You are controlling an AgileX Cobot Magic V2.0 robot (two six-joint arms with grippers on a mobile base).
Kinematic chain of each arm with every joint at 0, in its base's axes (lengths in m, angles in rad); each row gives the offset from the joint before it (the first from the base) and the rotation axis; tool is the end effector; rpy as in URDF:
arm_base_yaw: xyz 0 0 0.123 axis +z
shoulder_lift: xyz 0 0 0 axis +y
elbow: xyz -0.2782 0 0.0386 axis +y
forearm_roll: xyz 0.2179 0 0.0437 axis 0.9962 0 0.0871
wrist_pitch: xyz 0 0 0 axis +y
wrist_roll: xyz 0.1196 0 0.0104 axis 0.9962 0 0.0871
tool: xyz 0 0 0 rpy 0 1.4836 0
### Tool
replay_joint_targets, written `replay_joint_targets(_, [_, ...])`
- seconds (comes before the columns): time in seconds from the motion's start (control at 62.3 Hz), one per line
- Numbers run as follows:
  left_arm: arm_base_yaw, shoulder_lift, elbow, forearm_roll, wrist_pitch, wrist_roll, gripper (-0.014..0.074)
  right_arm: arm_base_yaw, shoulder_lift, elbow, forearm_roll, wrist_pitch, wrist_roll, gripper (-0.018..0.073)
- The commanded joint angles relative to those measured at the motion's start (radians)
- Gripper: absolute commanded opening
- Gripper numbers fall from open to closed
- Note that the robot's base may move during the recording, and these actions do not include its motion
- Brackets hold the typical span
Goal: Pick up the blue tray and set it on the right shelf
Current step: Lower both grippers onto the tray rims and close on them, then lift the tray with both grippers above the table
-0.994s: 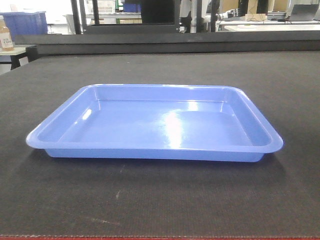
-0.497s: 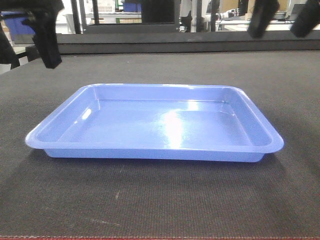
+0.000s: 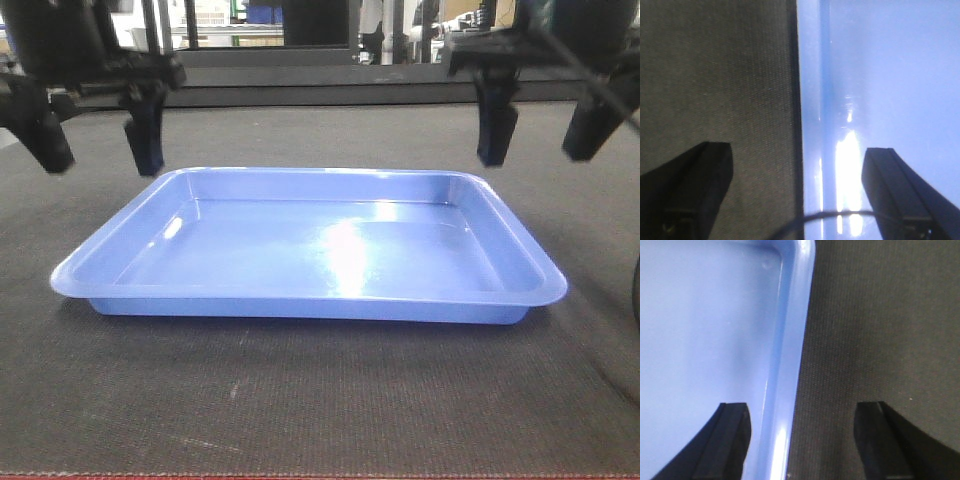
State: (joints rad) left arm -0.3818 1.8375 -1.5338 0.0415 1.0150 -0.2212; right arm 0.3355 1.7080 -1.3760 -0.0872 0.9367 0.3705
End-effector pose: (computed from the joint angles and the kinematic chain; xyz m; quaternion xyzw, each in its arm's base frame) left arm 0.3463 -0.1345 0.2446 0.0868 0.9816 -0.0318 0.1669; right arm 0.3258 0.1047 0.2529 -0.0014 0.9804 0.0298 0.1950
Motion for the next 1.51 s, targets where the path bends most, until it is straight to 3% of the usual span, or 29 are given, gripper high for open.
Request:
replay_joint_targets(0.0, [-0.008,-0.019,-0.032,-0.027,-0.032,-0.015,0.0441,0.000,-0.019,-0.034,-0.011,-0.037,0.007,0.0539])
replay_joint_targets(0.577, [-0.008,0.085,-0.032,-0.063,-0.036,-0.015,0.0433,0.000,0.117,-0.034,0.031,-0.076,0.007,0.0532])
replay_joint_targets(0.674, [-0.008,0.090,-0.032,-0.073,-0.036,-0.015,0.0432,0.001,0.125,-0.034,0.034,-0.077,0.007,0.0454])
replay_joint_targets(0.77, [-0.008,0.091,-0.032,-0.077,-0.036,-0.015,0.0426,0.001,0.125,-0.034,0.034,-0.081,0.007,0.0285])
replay_joint_targets(0.898, [-0.008,0.091,-0.032,-0.077,-0.036,-0.015,0.0278,0.001,0.125,-0.034,0.034,-0.079,0.007,0.0038])
replay_joint_targets(1.059, [-0.008,0.091,-0.034,-0.077,-0.019,-0.015,-0.0066,0.001,0.111,-0.034,0.034,-0.070,0.007,0.0056])
replay_joint_targets(1.123, [-0.008,0.087,-0.045,-0.077,0.001,-0.015,-0.0025,0.001,0.092,-0.034,0.034,-0.069,0.007,0.0056])
replay_joint_targets(1.492, [-0.008,-0.100,-0.099,-0.073,0.081,-0.013,-0.0048,0.001,-0.145,-0.034,0.007,-0.032,0.007,0.0056])
